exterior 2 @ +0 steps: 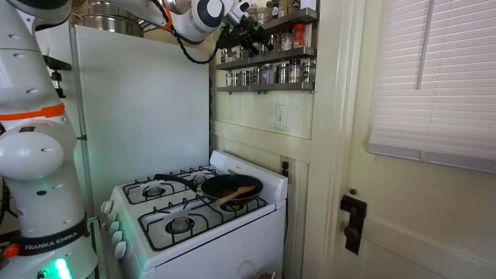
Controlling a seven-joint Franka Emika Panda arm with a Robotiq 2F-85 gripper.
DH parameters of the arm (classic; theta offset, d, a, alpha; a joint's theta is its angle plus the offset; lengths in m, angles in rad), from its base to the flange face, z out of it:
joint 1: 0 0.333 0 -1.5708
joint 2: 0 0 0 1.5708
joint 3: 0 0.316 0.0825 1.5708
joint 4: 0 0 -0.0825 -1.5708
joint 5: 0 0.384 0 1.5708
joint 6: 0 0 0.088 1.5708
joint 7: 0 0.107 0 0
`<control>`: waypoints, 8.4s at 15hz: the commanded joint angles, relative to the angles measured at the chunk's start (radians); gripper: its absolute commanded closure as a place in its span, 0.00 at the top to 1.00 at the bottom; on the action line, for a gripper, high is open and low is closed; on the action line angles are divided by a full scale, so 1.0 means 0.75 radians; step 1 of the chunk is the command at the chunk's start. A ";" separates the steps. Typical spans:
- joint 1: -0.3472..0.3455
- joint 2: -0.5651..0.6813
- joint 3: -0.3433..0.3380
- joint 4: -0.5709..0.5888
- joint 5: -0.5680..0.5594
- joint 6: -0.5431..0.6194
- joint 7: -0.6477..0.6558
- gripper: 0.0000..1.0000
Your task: Put the spice bottle on the stove
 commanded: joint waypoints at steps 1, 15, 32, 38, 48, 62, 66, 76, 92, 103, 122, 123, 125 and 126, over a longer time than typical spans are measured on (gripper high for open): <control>0.034 0.066 -0.023 0.084 0.040 0.031 -0.060 1.00; 0.014 0.149 -0.013 0.110 0.010 0.222 -0.038 0.78; -0.003 0.066 0.018 0.157 -0.215 0.022 0.244 0.23; 0.037 0.033 0.033 0.180 -0.159 -0.238 0.182 0.23; 0.076 -0.031 0.010 0.283 -0.024 -0.756 0.089 0.23; 0.063 -0.204 -0.222 -0.104 0.487 -1.423 -0.389 0.23; 0.037 -0.145 -0.272 -0.178 0.574 -1.594 -0.365 0.23; 0.024 -0.018 -0.297 -0.105 0.676 -1.709 -0.409 0.23; -0.100 0.537 -0.307 -0.141 1.064 -2.072 -0.350 0.23; -0.120 0.646 -0.312 -0.073 1.179 -2.076 -0.123 0.23; -0.109 0.723 -0.336 -0.019 1.194 -1.948 -0.077 0.23; -0.100 0.738 -0.346 -0.019 1.142 -1.937 0.012 0.23; -0.150 0.713 -0.317 -0.039 1.324 -1.918 -0.101 0.23; -0.156 0.708 -0.317 -0.034 1.381 -1.905 -0.108 0.23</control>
